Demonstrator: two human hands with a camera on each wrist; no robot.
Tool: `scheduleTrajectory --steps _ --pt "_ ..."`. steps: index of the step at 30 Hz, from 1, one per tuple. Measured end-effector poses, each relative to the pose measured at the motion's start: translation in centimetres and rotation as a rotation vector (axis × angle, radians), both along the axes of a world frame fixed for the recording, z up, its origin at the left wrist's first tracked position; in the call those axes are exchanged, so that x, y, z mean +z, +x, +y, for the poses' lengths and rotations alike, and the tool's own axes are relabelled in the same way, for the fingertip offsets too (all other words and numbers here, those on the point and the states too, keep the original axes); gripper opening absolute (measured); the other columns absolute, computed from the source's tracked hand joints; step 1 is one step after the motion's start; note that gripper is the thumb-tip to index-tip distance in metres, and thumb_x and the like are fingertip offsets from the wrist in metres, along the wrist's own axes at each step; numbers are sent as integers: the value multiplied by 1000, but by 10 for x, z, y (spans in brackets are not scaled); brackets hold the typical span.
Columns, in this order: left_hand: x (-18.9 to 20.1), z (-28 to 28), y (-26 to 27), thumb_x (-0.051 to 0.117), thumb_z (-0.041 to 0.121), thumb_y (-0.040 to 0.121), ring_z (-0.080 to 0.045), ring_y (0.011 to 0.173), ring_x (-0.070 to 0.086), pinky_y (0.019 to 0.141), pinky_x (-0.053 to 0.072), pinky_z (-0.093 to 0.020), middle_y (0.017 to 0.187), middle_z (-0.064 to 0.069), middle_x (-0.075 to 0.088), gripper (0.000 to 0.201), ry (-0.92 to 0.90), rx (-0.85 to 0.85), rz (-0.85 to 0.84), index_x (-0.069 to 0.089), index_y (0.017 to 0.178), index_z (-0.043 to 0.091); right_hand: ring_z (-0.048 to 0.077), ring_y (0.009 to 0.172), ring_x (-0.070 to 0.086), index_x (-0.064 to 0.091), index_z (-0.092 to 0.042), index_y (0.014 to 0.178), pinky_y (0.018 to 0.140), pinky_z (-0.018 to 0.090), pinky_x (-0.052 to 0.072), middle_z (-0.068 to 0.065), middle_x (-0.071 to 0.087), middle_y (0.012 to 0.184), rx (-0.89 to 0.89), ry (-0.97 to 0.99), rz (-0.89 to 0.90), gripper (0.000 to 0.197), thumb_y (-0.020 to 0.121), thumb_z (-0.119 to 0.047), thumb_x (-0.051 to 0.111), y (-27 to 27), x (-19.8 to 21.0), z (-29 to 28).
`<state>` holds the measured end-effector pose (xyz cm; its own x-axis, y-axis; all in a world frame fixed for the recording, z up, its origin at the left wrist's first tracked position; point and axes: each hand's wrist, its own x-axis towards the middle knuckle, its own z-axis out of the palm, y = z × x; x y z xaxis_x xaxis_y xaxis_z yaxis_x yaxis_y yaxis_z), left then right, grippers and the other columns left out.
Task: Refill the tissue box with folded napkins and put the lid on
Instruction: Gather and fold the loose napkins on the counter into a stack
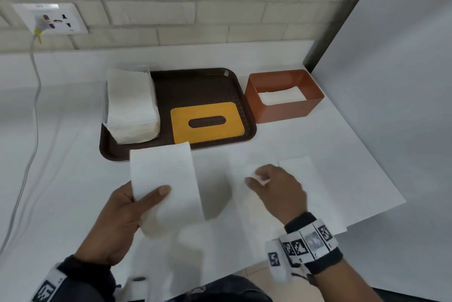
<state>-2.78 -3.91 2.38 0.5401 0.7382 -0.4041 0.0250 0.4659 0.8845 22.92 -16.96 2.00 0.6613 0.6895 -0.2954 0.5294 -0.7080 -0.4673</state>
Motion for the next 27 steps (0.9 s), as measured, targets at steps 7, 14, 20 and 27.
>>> scheduleTrajectory --steps 7,14,20,27 --pt "-2 1 -11 63 12 88 -33 106 72 84 61 -42 118 -13 74 35 -56 74 -41 69 122 9 22 100 63 53 -25 113 82 34 47 -5 63 108 -68 -334 -32 54 80 -65 65 11 -31 -12" --pt "1 -3 9 73 13 87 -37 106 71 86 60 -44 117 -18 73 31 -81 -38 -96 71 117 6 12 69 52 52 -23 74 65 27 43 -8 55 72 -61 -2 279 26 83 -30 75 6 -27 1" --pt "5 -6 36 69 13 86 -34 110 69 87 59 -38 123 -17 71 37 -109 -149 -191 68 123 8 26 94 73 57 -14 117 71 29 54 7 77 102 -137 478 863 37 86 0 71 -27 6 16" --pt "-5 -4 62 85 26 78 -30 105 71 81 60 -40 122 -15 70 59 -104 -5 -110 56 129 26 31 102 72 66 -8 114 88 43 57 12 76 108 -148 619 992 27 87 -3 69 -41 23 18"
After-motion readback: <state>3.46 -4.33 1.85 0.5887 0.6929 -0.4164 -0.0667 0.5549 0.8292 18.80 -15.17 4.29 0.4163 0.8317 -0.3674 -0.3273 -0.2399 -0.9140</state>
